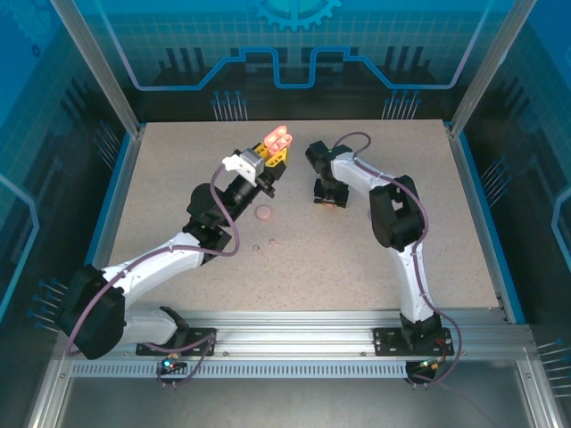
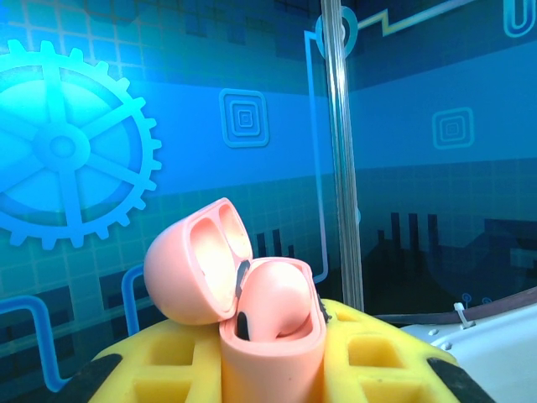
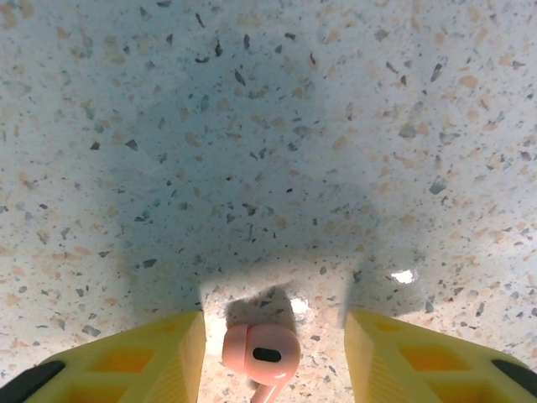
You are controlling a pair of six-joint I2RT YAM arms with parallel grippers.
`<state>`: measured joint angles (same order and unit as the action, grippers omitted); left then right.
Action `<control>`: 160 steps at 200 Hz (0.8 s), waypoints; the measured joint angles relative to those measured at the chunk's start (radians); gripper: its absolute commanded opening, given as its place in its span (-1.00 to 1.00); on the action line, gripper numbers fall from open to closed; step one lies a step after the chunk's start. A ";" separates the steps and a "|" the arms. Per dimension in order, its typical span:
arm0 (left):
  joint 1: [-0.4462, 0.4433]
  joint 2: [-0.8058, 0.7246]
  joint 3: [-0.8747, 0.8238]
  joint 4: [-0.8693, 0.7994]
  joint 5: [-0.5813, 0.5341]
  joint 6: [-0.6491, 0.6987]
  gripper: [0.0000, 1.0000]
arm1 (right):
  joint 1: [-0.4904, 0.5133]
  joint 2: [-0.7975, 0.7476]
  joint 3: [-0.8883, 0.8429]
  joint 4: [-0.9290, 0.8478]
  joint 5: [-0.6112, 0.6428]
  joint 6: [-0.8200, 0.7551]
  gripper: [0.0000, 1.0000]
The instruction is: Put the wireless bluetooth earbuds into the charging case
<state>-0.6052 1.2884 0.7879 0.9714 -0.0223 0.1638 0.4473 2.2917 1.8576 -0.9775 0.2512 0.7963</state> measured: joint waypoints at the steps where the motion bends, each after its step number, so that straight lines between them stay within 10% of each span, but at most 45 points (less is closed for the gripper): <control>1: 0.000 0.000 0.000 0.000 0.000 0.000 -1.00 | 0.000 0.000 0.000 0.000 0.000 0.001 -0.11; 160: 0.000 0.000 0.000 0.002 0.000 0.000 -1.00 | 0.013 -0.050 -0.085 0.072 0.014 -0.034 -0.51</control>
<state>-0.6052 1.2884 0.7879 0.9737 -0.0223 0.1642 0.4603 2.2414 1.7725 -0.9054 0.2657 0.7620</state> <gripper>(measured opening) 0.222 0.252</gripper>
